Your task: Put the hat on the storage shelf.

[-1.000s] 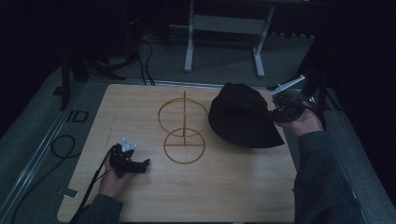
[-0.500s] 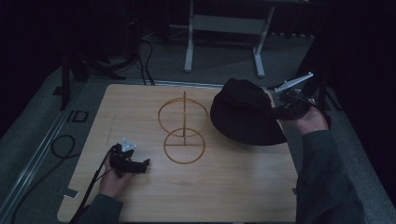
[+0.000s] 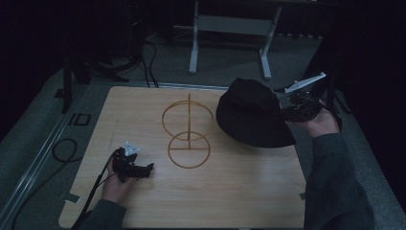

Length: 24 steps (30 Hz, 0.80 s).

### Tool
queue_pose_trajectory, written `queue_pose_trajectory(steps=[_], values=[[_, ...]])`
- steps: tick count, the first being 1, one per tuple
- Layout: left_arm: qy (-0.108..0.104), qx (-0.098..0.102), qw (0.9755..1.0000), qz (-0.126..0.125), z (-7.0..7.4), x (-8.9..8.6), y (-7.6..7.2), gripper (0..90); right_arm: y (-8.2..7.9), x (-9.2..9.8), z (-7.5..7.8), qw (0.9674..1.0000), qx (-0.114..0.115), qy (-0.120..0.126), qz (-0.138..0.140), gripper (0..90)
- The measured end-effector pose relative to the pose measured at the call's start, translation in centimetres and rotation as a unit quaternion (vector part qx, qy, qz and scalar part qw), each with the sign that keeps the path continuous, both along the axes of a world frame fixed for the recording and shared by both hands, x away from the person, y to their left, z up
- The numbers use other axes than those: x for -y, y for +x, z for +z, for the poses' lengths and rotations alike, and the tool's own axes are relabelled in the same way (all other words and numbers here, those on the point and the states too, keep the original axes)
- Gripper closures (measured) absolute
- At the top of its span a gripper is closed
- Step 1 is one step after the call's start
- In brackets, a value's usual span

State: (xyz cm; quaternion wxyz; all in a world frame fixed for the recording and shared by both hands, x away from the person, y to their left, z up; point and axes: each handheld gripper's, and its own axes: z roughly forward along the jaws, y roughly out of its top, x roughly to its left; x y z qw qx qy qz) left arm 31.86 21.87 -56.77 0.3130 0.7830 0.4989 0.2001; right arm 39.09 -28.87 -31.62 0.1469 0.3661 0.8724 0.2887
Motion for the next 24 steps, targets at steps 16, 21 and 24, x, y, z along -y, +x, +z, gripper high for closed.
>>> queue_pose_trajectory(steps=[16,21,24], values=[[0.001,0.0,1.0,0.0,0.0,0.0,0.0,0.3,-0.5,0.4,0.7,0.9995,0.026,0.02,-0.006,87.0],[0.001,0.0,1.0,0.0,0.0,0.0,0.0,0.3,-0.5,0.5,1.0,0.9991,0.033,0.024,-0.006,87.0],[0.001,0.0,1.0,0.0,0.0,0.0,0.0,0.3,-0.7,0.6,1.2,0.9987,0.038,0.032,-0.006,87.1]])
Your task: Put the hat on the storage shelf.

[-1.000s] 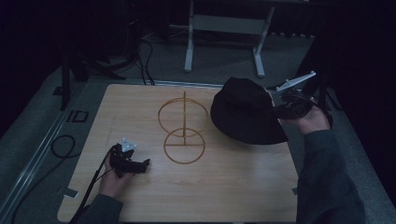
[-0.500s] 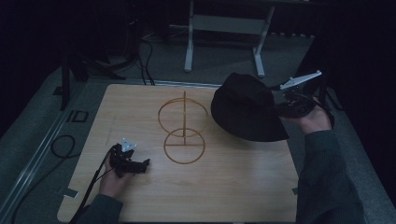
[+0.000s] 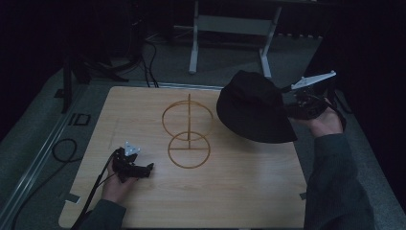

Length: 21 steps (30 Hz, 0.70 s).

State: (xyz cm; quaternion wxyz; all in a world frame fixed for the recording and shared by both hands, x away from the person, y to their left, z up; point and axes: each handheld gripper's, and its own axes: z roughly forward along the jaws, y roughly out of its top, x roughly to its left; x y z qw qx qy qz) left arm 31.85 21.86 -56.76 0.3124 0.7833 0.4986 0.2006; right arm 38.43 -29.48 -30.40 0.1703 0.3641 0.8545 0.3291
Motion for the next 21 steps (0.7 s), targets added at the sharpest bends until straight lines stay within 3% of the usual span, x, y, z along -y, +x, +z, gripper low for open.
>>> queue_pose_trajectory(steps=[21], values=[[0.0,0.0,1.0,0.0,0.0,0.0,0.0,0.3,-0.4,0.5,1.5,0.9997,0.016,0.018,0.011,87.1]])
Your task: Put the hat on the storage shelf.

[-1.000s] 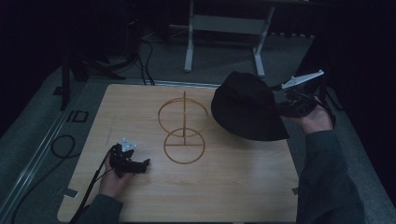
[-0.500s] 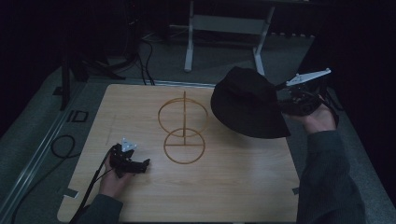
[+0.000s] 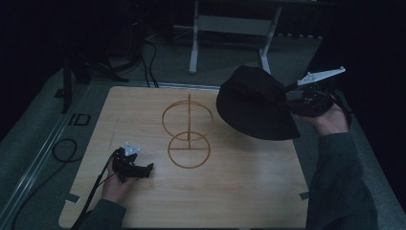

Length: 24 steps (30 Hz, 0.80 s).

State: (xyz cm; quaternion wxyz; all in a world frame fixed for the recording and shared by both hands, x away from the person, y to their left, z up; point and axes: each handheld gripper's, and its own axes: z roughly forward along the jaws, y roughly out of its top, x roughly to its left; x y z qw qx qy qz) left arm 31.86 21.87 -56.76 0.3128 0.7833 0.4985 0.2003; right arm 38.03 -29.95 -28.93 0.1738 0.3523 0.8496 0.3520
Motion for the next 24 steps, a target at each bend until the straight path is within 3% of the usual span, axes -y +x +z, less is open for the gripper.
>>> queue_pose_trajectory(steps=[24], values=[[0.001,0.0,1.0,0.0,0.0,0.0,0.0,0.3,-0.1,-0.2,1.3,0.9998,0.009,0.009,0.016,87.1]])
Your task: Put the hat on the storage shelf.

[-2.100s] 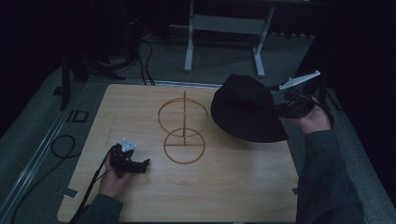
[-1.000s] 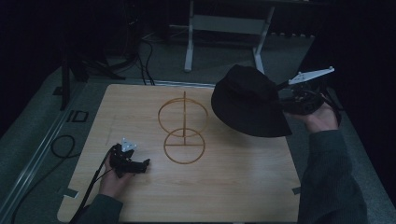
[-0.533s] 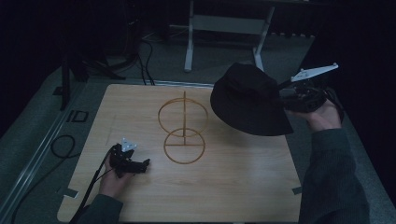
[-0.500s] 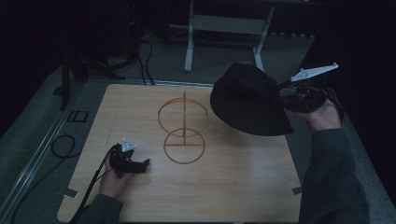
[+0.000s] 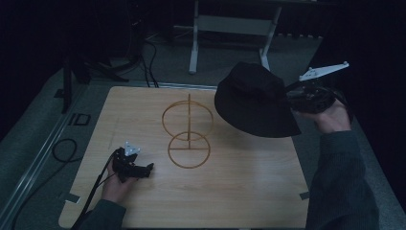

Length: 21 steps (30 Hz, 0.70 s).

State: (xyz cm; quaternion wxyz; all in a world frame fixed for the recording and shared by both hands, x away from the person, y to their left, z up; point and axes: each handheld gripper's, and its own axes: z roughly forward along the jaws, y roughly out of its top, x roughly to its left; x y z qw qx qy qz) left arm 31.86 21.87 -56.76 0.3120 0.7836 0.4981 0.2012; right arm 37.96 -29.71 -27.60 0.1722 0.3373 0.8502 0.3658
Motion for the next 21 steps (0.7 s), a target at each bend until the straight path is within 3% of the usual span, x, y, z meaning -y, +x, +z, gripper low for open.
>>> queue_pose_trajectory(steps=[21], values=[[0.0,0.0,1.0,0.0,0.0,-0.01,0.01,0.3,-0.15,0.16,0.74,0.9997,0.01,0.021,0.005,87.1]])
